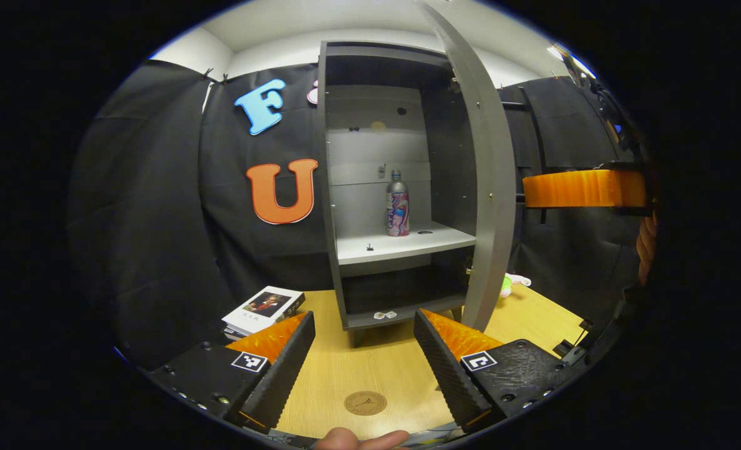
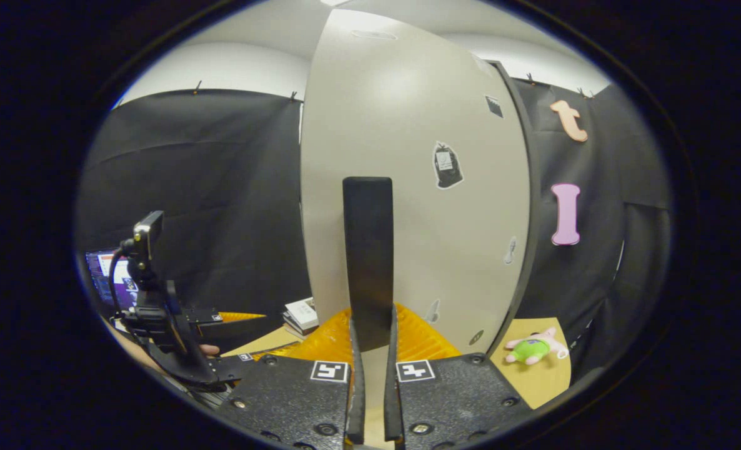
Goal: Open the cabinet door with the right hand, grasp the bottle in the cabinet with the left hand and place it on the coaster, then close the cabinet door with the right hand.
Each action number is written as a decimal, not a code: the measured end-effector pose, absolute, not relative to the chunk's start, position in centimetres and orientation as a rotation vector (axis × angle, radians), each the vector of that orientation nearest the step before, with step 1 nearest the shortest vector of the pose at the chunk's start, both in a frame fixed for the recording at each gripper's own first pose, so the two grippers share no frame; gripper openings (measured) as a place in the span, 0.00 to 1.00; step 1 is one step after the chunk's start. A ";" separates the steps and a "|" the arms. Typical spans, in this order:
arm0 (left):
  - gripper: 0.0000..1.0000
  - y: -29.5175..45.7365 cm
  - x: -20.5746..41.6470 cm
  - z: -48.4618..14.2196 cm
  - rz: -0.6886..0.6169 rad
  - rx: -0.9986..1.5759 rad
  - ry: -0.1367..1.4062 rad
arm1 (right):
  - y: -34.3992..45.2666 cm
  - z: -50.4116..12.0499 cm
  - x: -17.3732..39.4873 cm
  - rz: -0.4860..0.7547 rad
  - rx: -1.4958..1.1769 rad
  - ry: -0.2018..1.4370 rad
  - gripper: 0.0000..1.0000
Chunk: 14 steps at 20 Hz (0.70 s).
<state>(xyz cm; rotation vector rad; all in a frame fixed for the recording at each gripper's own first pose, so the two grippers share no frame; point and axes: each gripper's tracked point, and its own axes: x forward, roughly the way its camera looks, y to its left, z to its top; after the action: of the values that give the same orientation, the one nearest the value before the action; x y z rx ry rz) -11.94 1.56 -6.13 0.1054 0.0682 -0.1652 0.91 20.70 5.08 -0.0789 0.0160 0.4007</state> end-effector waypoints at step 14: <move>0.96 -5.9 2.4 -0.3 -0.224 0.111 -0.028 | 16.1 4.4 -0.7 0.189 -0.045 0.048 0.13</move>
<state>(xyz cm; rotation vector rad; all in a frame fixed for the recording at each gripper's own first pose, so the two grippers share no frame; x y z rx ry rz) 2.38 -5.90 -0.32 0.1112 -0.0278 -0.2237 -0.68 16.09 4.40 -0.0450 0.0476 0.1891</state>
